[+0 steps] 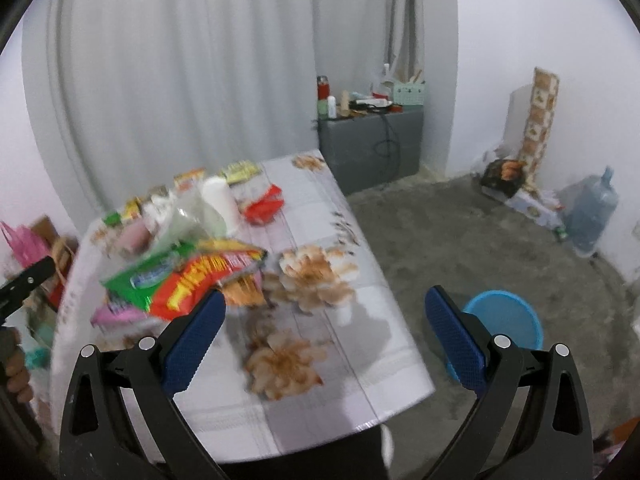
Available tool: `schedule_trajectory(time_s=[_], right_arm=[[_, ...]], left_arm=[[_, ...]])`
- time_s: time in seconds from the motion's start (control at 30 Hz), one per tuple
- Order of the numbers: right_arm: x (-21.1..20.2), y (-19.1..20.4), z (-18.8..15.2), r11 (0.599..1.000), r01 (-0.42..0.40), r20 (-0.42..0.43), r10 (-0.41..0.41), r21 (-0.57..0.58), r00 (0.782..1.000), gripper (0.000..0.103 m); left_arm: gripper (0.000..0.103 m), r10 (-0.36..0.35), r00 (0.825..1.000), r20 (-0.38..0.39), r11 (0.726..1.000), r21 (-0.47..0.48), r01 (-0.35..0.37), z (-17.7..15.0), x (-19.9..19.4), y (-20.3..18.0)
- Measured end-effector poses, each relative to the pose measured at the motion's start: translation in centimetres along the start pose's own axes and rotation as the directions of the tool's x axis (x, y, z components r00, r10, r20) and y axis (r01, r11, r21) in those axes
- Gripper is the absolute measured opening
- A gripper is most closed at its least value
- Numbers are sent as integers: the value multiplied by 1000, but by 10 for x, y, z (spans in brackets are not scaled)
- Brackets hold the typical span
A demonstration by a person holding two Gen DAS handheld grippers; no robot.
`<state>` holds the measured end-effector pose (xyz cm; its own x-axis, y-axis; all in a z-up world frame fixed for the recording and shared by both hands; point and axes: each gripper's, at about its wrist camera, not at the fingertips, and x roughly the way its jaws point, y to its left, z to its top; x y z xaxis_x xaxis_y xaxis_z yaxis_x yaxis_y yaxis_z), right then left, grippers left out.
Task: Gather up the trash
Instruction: 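Grasp the white tissue with the left tool while the right tool grasps the red wrapper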
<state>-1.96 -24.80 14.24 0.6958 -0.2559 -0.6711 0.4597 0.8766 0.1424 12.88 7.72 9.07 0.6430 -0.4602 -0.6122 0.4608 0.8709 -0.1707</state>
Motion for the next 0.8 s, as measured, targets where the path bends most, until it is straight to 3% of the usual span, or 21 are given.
schedule_trajectory(time_s=[0.17, 0.3, 0.43, 0.57, 0.7, 0.8], right_arm=[[15, -10, 24, 999, -35, 24, 35, 34, 999, 95], [35, -15, 44, 994, -101, 10, 100, 44, 995, 95], [63, -17, 56, 983, -172, -18, 174, 60, 985, 90], [103, -27, 64, 955, -246, -83, 262, 164, 962, 81], [139, -32, 72, 916, -306, -150, 351, 259, 924, 74], [164, -34, 81, 888, -340, -181, 407, 310, 895, 71]], left_arm=[[97, -26, 999, 34, 1000, -7, 26, 30, 23, 19], [97, -23, 1000, 8, 1000, -9, 23, 50, 49, 28], [96, -105, 992, -72, 992, -75, 99, 68, 89, 37], [83, -147, 977, -156, 983, -137, 126, 86, 138, 42], [73, -27, 975, -219, 998, -69, 12, 98, 183, 37], [61, 83, 958, -275, 996, 2, -85, 103, 219, 37]])
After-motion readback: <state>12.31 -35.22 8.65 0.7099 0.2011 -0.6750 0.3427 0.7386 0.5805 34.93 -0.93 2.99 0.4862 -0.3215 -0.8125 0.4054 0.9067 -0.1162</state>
